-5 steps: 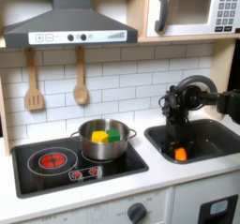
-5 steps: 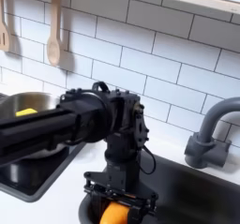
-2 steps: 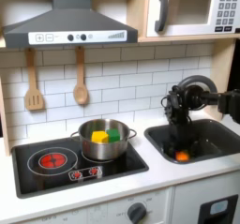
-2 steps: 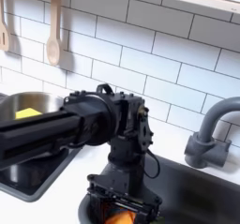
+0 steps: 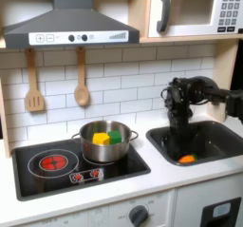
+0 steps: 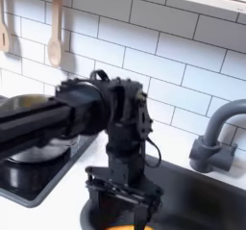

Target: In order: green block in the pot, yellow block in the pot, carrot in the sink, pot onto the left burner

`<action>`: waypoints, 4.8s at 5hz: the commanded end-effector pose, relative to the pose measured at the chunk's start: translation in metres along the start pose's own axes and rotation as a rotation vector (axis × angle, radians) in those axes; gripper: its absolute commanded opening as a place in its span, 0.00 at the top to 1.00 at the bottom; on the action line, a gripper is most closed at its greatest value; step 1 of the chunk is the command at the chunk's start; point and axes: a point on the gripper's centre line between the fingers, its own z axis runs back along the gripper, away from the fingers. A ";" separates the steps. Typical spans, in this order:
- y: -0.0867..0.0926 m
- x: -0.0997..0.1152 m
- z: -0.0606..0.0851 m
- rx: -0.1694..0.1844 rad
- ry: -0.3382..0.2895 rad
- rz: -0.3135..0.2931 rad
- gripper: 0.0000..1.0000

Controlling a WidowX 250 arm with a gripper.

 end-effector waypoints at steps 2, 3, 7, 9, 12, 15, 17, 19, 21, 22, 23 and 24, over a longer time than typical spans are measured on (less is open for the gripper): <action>0.030 0.006 0.053 -0.038 -0.090 0.060 0.00; 0.045 0.008 0.059 -0.045 -0.086 0.102 0.00; 0.080 0.039 0.079 -0.021 -0.127 0.164 0.00; 0.092 0.050 0.087 -0.008 -0.142 0.189 0.00; 0.124 0.052 0.086 0.029 -0.156 0.308 0.00; 0.132 0.057 0.064 0.078 -0.141 0.316 0.00; 0.125 0.062 0.066 0.089 -0.161 0.302 0.00; 0.126 0.059 0.066 0.088 -0.147 0.295 0.00; 0.126 0.058 0.065 0.090 -0.148 0.296 0.46; 0.122 0.059 0.064 0.087 -0.148 0.291 1.00; 0.120 0.059 0.059 0.087 -0.134 0.283 1.00; 0.120 0.058 0.059 0.086 -0.133 0.279 1.00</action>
